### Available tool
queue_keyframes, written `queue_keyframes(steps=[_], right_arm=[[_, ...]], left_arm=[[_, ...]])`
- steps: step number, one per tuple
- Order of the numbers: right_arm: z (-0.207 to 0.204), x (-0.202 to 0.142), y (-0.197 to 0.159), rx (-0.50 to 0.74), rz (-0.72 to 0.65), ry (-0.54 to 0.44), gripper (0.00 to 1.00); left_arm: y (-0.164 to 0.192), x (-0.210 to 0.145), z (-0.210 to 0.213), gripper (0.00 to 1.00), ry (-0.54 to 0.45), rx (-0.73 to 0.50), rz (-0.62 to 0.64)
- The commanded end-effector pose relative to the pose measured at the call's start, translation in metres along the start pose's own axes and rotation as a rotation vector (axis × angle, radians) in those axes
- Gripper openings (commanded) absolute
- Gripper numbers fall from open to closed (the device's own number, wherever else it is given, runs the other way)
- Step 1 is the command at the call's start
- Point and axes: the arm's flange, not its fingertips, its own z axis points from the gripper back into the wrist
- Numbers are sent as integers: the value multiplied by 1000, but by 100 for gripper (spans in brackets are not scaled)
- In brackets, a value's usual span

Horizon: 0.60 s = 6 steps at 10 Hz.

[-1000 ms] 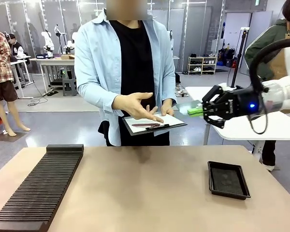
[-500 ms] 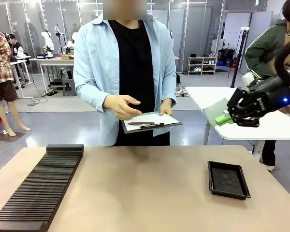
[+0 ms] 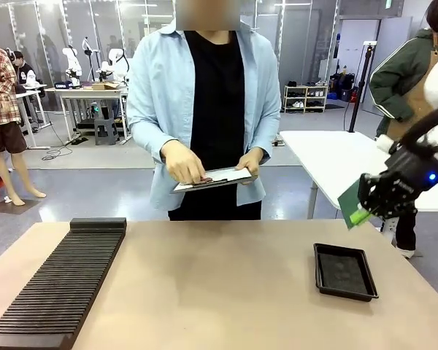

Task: Inspect the PCB.
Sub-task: Place the Blank PCB in the ESD tray.

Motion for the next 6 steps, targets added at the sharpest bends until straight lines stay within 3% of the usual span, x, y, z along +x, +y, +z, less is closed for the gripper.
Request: queue_keyframes(steps=[1,5,6], right_arm=[[-45,9,0,-60,-75,35,3],[-81,12,-5,-118,-105,50,3],[-82,7,-12,-64,-70,62,3]], left_arm=[[-3,-1,2,100,18,10,8],[-3,-1,2,100,18,10,8],[-3,-1,2,100,18,10,8]])
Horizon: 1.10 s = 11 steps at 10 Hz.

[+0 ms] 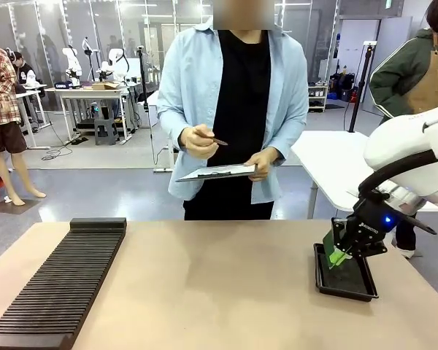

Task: Inspect the PCB.
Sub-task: Place the Blank PCB in the ESD tray.

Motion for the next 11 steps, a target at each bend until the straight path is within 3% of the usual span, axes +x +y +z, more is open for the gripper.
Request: queue_keyframes(steps=[1,6,11], right_arm=[[4,-2,0,12,8,-4,3],[0,11,-10,-5,-19,11,3],[-41,38,-34,-51,-34,2,3]], left_arm=[[-3,-1,2,100,18,10,9],[-3,-1,2,100,18,10,9],[-3,-1,2,100,18,10,9]])
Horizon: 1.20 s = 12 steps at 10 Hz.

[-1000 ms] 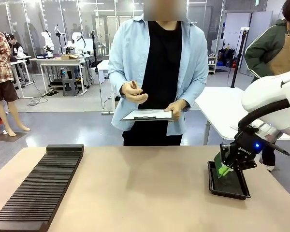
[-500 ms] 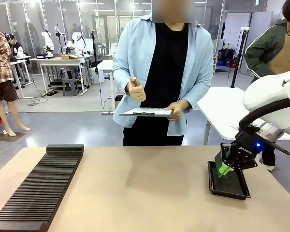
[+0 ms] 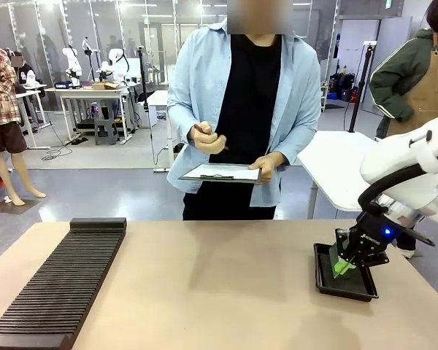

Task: Inspect the PCB.
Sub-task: Place the Blank PCB in the ESD tray.

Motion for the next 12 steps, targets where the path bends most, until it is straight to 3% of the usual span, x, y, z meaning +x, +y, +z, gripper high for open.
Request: queue_keyframes(steps=[1,4,5,8,9,11,12], right_arm=[[-10,15,1,-29,15,-8,3],[-27,25,1,-45,-7,13,3],[-31,26,1,-50,-9,24,12],[-33,25,-1,-70,-28,19,84],[-31,22,-1,-87,-36,15,100],[-23,15,4,-151,-58,11,100],[-17,12,7,-176,-63,2,92]], left_arm=[[-3,-1,2,100,18,11,9],[-3,-1,2,100,18,11,9],[-3,-1,2,100,18,11,9],[-3,-1,2,100,18,11,9],[-3,-1,2,100,18,11,9],[-3,-1,2,100,18,11,9],[-3,-1,2,100,18,11,9]])
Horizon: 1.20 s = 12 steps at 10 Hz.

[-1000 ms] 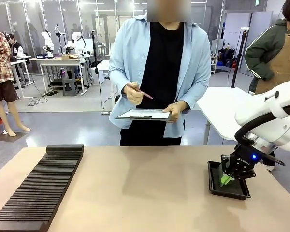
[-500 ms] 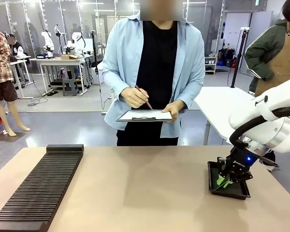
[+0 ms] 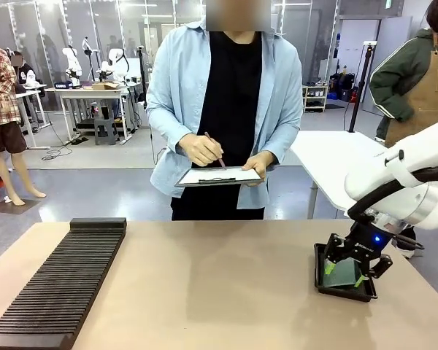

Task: Inspect the PCB.
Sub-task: Place the Blank PCB in the ESD tray.

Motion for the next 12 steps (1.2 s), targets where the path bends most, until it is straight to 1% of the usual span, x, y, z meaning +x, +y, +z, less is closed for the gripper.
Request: queue_keyframes(steps=[1,3,4,5,6,12], right_arm=[[16,-12,11,-81,-44,-21,100],[31,-17,16,-110,-72,-42,100],[32,-16,18,-116,-84,-44,100],[27,-10,19,-114,-108,-22,100],[30,-11,11,-84,-44,-43,100],[30,-11,11,-84,-44,-43,100]], left_arm=[[-3,-1,2,100,18,11,9],[-3,-1,2,100,18,11,9],[-3,-1,2,100,18,11,9],[-3,-1,2,100,18,11,9],[-3,-1,2,100,18,11,9],[-3,-1,2,100,18,11,9]])
